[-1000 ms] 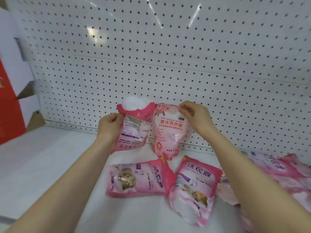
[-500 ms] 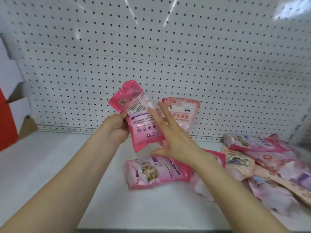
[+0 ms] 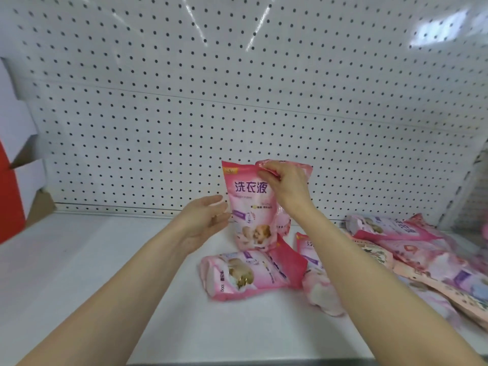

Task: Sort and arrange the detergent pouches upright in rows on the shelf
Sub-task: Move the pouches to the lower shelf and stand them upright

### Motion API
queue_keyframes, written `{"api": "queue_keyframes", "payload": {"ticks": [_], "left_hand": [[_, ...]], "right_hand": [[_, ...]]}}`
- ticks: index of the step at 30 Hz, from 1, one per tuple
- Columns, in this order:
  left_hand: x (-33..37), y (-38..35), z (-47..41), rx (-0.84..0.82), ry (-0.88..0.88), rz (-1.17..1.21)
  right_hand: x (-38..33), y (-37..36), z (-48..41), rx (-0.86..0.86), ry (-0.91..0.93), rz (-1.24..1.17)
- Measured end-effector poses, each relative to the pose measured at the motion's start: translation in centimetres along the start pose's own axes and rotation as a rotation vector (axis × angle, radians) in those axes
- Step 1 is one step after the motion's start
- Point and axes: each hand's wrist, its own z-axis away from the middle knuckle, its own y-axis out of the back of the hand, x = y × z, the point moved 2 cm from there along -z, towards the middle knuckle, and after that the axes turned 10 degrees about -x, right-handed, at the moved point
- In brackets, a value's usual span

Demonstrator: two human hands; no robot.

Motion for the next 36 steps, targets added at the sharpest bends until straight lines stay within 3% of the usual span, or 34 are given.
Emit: {"api": "queue_keyframes", "payload": {"ticks": [4,7,13,15,17,19,22,24,27,31,36], "left_hand": [[-1.2,0.9,-0.1,-0.038,-0.079,-0.530],[-2.1,0.7,-0.5,-0.054,-0.113,-0.774],[-4.8,-0.4,-1.6,-0.186,0.057,-1.282],[-4.9,-0.8,-1.8,-0.237,0.104,-1.351],[-4.9,-0.9,-2.0,-0.288,0.139,-1.371],[-4.9,-0.8,-2.1,-0.357,0.169,-1.366],[-5.1,-0.5,-2.2,-0.455,0.238,-1.166],[-5.3,-0.6,-1.8,-0.458,0.235,-1.082],[-5.7,-0.2,-1.2,-0.424,0.199,-0.946],[-3.8,0.7,0.7,-0.378,0.111,-0.705],[-2.4,1.0,1.7,-0.197,-0.165,-0.573]], "right_hand": [[1.2,0.7,-2.0,0.039,-0.118,-0.047],[1.5,0.2,-2.5,-0.024,-0.150,-0.094],[2.3,-0.5,-1.1,-0.132,-0.196,-0.152],[2.3,1.3,-0.4,-0.162,-0.210,-0.184],[2.6,3.4,1.0,-0.137,-0.288,-0.058],[3.1,4.9,2.9,-0.229,-0.422,0.200],[2.9,3.5,6.3,-0.672,-0.586,0.395],[2.9,1.6,8.0,-0.841,-0.603,0.347],[2.6,0.8,8.7,-0.773,-0.532,0.237],[0.2,2.3,7.2,-0.496,-0.377,0.108],[-4.1,2.8,3.7,-0.286,-0.147,-0.024]]}}
